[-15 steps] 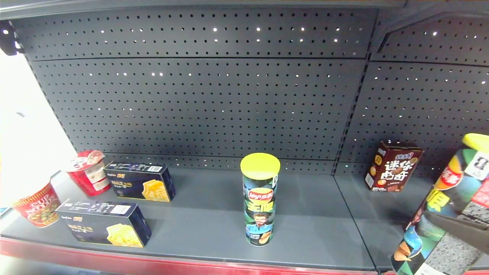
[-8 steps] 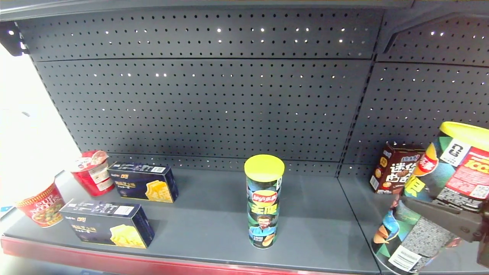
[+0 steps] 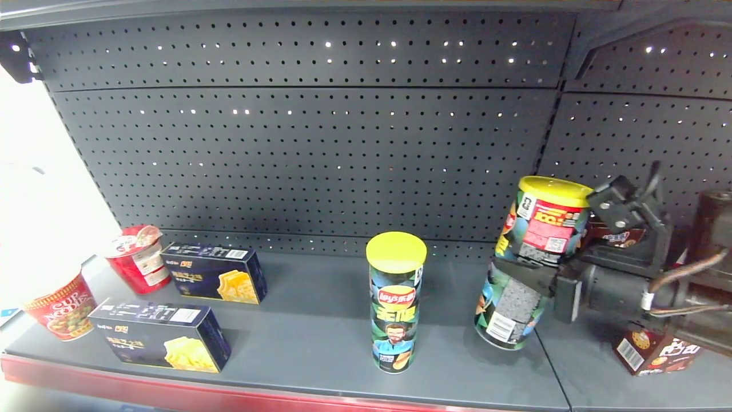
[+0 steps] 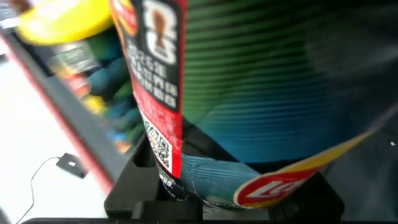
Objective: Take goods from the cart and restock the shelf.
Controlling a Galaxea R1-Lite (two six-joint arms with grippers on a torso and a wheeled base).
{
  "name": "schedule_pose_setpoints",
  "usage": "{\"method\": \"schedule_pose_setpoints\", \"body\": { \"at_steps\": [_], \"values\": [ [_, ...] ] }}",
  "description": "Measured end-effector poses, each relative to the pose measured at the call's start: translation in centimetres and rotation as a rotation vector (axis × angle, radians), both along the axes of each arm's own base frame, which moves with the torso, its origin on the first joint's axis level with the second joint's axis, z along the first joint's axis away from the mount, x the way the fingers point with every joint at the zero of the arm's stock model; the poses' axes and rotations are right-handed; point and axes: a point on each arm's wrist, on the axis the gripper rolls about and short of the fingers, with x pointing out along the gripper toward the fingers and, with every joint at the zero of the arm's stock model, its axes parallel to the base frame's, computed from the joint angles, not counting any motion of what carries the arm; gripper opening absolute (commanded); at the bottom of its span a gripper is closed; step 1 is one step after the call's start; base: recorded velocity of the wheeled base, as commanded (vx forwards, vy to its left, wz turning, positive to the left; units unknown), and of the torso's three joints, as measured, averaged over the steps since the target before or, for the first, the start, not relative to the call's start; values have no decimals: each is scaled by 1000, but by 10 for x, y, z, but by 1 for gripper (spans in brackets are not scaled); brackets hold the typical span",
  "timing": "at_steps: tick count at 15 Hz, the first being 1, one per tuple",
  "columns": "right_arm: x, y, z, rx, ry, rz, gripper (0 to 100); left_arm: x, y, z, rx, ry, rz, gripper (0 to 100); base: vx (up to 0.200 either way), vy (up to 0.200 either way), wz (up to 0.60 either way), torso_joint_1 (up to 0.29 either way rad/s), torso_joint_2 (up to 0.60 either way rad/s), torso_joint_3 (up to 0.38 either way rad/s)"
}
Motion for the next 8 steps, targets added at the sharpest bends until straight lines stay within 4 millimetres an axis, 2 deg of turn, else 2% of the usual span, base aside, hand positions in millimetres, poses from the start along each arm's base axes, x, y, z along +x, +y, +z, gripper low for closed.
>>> {"method": "schedule_pose_setpoints", "body": {
  "at_steps": [5, 8],
  "values": [
    [74, 36, 1, 12, -27, -21, 0, 0, 0, 0, -1, 0, 0, 100, 0, 0, 0, 0, 0, 0],
    [107, 52, -7, 10, -25, -23, 0, 0, 0, 0, 0, 0, 0, 100, 0, 0, 0, 0, 0, 0]
  ]
}}
